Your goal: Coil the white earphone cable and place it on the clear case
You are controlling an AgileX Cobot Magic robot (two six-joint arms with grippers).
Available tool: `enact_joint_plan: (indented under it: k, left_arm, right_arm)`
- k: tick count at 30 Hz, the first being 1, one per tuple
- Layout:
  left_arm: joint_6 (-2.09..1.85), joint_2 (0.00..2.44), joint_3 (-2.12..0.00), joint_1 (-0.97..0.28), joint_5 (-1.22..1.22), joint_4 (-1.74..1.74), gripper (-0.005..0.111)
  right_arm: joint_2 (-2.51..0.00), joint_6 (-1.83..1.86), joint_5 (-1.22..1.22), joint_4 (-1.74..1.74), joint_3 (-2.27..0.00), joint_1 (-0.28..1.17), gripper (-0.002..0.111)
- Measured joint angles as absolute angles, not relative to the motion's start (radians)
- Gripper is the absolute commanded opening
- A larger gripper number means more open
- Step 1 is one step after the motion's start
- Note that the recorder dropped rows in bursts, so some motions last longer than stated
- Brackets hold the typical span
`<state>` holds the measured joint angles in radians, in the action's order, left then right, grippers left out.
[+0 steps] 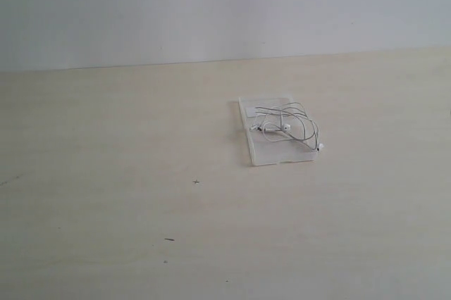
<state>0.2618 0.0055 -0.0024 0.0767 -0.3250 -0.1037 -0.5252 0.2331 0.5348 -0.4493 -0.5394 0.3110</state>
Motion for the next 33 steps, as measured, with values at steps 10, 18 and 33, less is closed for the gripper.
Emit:
enact_joint_plan:
  k: [10, 18, 33]
  left_arm:
    - [0.262, 0.005, -0.002, 0.077, -0.327, -0.104, 0.000]
    - [0.262, 0.005, -0.002, 0.077, -0.330, -0.104, 0.000]
    - [0.262, 0.005, -0.002, 0.077, -0.331, -0.104, 0.000]
  right_arm:
    - [-0.450, 0.338, 0.535, -0.326, -0.539, 0.311, 0.000]
    - [-0.263, 0.381, 0.274, -0.351, -0.420, 0.311, 0.000]
    - [-0.006, 0.381, -0.069, -0.682, -0.004, 0.311, 0.000]
